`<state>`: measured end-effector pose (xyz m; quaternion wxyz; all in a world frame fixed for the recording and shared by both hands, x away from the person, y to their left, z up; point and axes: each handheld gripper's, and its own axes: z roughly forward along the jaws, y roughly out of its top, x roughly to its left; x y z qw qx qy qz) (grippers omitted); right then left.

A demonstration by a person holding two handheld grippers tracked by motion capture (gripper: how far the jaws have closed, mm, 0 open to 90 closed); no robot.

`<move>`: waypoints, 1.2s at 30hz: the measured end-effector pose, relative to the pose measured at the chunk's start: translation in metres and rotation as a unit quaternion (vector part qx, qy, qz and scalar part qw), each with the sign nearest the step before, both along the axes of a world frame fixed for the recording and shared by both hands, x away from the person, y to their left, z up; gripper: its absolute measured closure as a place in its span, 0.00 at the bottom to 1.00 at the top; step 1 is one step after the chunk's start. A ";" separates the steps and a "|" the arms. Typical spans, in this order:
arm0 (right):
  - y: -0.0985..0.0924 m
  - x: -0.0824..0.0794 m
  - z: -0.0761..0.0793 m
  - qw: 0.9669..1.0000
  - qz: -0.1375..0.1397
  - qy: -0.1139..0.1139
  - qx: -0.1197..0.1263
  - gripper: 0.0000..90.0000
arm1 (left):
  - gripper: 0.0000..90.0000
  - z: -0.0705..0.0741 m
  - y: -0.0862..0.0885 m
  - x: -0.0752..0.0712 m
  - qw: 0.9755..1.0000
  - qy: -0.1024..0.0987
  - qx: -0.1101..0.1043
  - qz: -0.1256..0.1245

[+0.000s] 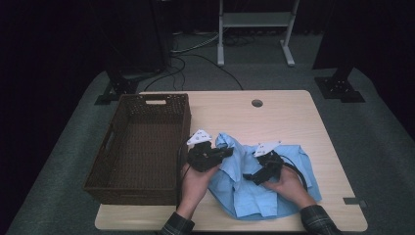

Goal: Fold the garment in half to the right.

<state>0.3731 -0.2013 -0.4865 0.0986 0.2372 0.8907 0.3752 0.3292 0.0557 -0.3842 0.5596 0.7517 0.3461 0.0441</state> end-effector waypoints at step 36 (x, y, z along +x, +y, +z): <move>-0.035 -0.026 0.000 0.999 0.045 -0.004 0.001 0.01 | 0.95 -0.004 -0.001 0.007 1.000 0.016 -0.008 -0.013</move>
